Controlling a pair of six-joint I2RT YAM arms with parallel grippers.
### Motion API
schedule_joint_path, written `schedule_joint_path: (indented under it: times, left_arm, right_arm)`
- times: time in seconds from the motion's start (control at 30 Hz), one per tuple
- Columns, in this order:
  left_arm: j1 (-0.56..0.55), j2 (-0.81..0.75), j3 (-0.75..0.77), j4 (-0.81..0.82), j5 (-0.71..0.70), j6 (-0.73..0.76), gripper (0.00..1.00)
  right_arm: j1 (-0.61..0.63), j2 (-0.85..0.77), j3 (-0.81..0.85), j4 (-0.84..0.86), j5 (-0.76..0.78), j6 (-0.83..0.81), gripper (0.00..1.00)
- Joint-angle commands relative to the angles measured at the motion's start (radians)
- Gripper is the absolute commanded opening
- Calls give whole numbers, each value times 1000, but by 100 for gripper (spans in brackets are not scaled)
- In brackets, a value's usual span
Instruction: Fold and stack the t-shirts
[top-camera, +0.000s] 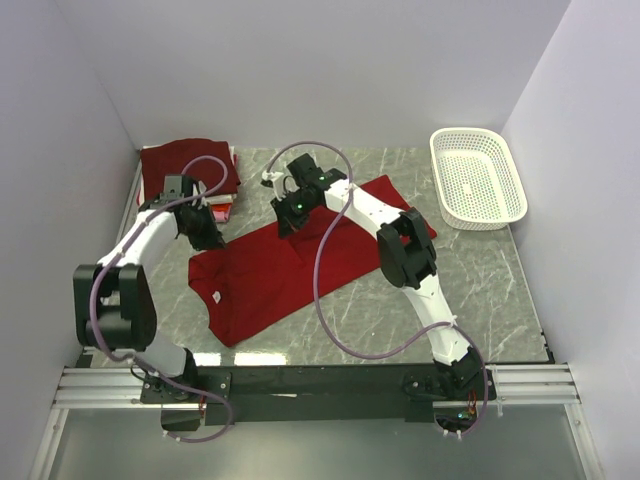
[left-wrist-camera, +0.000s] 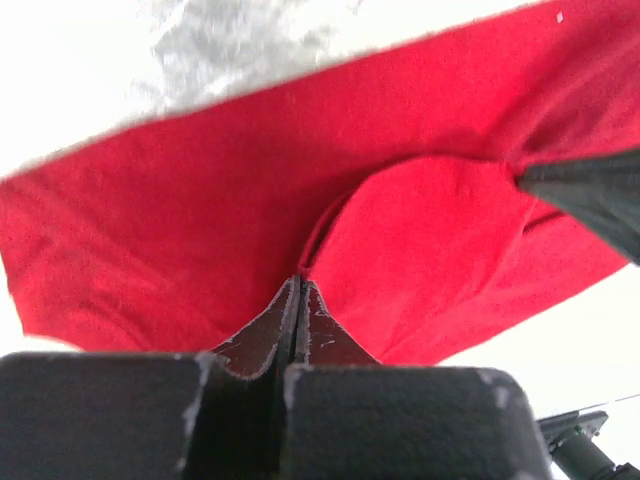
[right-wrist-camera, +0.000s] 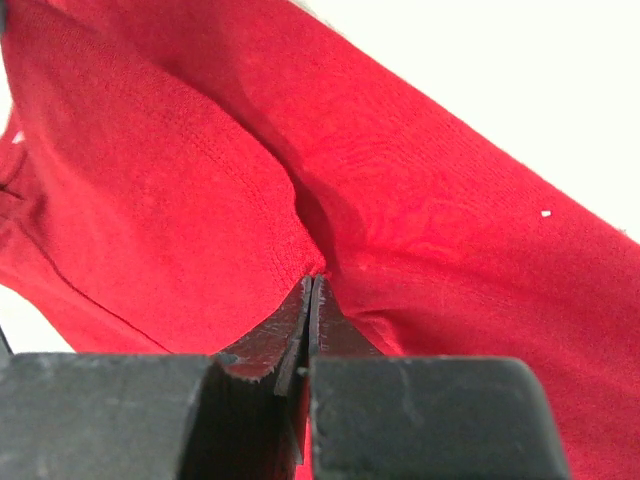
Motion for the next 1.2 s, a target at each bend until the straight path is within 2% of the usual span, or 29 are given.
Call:
schedule_joint_path:
  times: [0.0, 0.37, 0.4, 0.47, 0.53, 0.57, 0.6, 0.63, 0.7, 0.73, 0.83, 0.93, 0.97, 1.0, 1.03, 1.1, 1.13, 1.17]
  left_arm:
    - [4, 55, 68, 54, -7, 24, 0]
    - [29, 203, 121, 77, -62, 20, 0]
    - [29, 212, 120, 77, -65, 20, 1]
    - [29, 213, 115, 69, -76, 20, 2]
    - [29, 194, 100, 63, -106, 19, 20]
    - [29, 180, 95, 59, -125, 17, 27]
    - [29, 140, 86, 52, -146, 17, 40]
    - [29, 112, 82, 52, -171, 16, 45]
    - [29, 9, 71, 54, -240, 11, 53]
    - [29, -32, 66, 58, -252, 11, 53]
    - [29, -197, 31, 104, -252, 42, 58]
    - [30, -369, -61, 187, -248, 59, 73]
    - [29, -448, -90, 204, -249, 54, 81]
    - [29, -486, -148, 224, -252, 50, 96]
    - [29, -519, -177, 259, -252, 45, 99]
    - [27, -593, -246, 285, -252, 50, 99]
    - [29, -610, -265, 298, -251, 56, 100]
    - [27, -638, -280, 302, -252, 57, 99]
  right_arm:
    - [-18, -92, -18, 55, 12, 19, 0]
    - [-24, -95, -46, 77, 46, 28, 0]
    - [-22, -96, -47, 80, 46, 27, 1]
    - [-22, -95, -47, 82, 49, 31, 11]
    - [-22, -92, -40, 69, 57, 22, 27]
    - [-24, -93, -36, 65, 60, 19, 30]
    - [-30, -98, -29, 57, 61, 15, 31]
    - [-38, -102, -29, 59, 60, 14, 36]
    - [-76, -112, -18, 48, 46, 15, 40]
    - [-88, -112, -9, 39, 37, 4, 46]
    - [-145, -107, 36, -29, 15, -68, 48]
    - [-193, -141, 16, -137, -15, -238, 49]
    - [-203, -186, -30, -215, -38, -311, 49]
    - [-213, -222, -71, -246, -49, -453, 49]
    - [-223, -262, -123, -271, -54, -525, 49]
    - [-223, -419, -347, -265, -29, -702, 50]
    - [-223, -479, -519, -250, -18, -757, 51]
    - [-220, -603, -606, -181, -6, -800, 53]
